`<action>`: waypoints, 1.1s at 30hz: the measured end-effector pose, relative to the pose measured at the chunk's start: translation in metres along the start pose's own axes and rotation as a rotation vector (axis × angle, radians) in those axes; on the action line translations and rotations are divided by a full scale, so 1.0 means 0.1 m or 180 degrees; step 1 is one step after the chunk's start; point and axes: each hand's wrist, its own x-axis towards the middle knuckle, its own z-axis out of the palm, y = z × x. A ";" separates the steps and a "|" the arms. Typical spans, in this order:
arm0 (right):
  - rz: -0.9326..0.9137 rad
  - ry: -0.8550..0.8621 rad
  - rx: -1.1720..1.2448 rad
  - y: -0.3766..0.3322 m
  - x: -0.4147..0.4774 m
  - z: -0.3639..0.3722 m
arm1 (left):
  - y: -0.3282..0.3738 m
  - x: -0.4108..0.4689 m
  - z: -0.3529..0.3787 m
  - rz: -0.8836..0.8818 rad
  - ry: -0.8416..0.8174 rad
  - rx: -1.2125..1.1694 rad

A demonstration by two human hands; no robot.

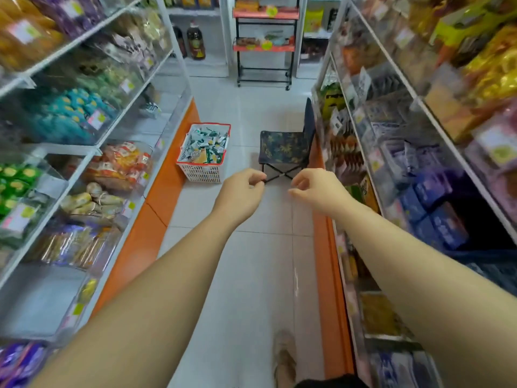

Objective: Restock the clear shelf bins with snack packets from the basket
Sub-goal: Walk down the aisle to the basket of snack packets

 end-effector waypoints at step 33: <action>-0.0137 -0.0642 -0.0265 -0.30 6.68 -0.26 | -0.74 6.33 -0.89 -0.0538 0.0052 -0.0123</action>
